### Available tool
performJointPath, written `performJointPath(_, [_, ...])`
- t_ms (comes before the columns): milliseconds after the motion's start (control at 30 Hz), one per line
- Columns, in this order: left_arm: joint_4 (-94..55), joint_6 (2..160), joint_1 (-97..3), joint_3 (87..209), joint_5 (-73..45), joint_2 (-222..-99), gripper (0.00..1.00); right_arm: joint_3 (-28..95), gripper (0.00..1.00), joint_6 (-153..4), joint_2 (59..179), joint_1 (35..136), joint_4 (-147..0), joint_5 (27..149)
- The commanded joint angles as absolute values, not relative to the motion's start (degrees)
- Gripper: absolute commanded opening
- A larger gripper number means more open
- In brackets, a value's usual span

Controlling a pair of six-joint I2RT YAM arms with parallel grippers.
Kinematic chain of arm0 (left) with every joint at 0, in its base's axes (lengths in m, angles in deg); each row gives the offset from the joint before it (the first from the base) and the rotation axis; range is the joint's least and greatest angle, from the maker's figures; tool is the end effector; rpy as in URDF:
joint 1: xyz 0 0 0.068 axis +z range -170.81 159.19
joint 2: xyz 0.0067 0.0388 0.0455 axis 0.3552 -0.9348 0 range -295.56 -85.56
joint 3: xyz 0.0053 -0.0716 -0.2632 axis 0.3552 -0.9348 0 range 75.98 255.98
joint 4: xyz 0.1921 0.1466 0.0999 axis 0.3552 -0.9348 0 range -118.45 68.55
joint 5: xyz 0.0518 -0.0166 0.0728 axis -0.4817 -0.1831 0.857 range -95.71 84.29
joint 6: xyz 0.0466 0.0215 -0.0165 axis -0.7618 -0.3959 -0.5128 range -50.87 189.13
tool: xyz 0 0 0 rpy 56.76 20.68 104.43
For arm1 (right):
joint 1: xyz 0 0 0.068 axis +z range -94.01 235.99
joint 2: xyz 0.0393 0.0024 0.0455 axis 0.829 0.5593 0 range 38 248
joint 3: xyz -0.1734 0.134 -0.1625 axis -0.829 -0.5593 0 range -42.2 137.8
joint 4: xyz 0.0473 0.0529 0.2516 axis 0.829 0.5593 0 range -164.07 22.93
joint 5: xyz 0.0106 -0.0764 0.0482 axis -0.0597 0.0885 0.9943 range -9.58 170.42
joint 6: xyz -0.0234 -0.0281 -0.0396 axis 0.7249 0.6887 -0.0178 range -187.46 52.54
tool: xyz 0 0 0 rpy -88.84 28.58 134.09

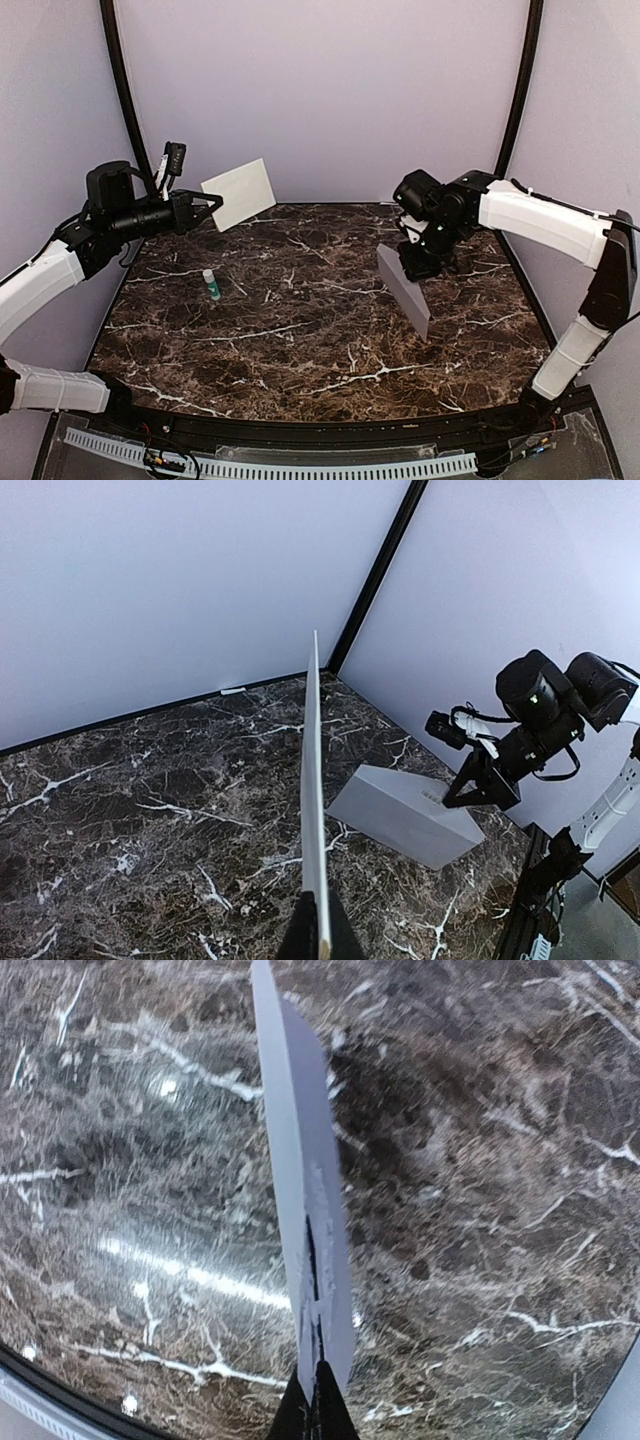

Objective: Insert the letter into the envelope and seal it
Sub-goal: Place the envelope at the center of the board.

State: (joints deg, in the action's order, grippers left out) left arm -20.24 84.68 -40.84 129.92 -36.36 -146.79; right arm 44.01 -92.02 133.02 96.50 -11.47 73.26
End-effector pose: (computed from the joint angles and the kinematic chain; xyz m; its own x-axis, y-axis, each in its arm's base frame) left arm 0.2264 -0.1019 0.3622 -0.3027 -0.1351 -0.9435 0.7160 0.6211 -0.3186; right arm 0.2533 0.2105 0.2946 -0.9108 -0.2356 -0.3391 -0.2591 0.9655 0.0251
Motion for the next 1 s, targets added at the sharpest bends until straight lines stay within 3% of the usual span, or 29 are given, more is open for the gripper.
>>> performJointPath(0, [-18.48,85.19,-40.67,129.12,-37.36,-146.81,0.0,37.11,0.0,-99.52,131.79,99.86,-18.02,80.08])
performJointPath(433, [-18.84,84.74,-40.65,129.15,-36.64,-146.79,0.0,35.16,0.0,-112.99,143.36,106.79,-48.57,90.69])
performJointPath(667, [-18.75,84.98,-40.67,129.15,-37.36,-147.61,0.0,36.95,0.0,-118.12,148.76,107.67,-57.34,91.9])
performJointPath(833, [-18.64,85.22,-40.67,129.16,-37.72,-148.16,0.0,37.52,0.28,-115.99,148.69,107.76,-60.67,95.15])
performJointPath(967, [-18.65,85.15,-40.67,129.16,-37.7,-148.38,0.0,35.94,0.39,-114.17,145.18,107.75,-63.29,95.97])
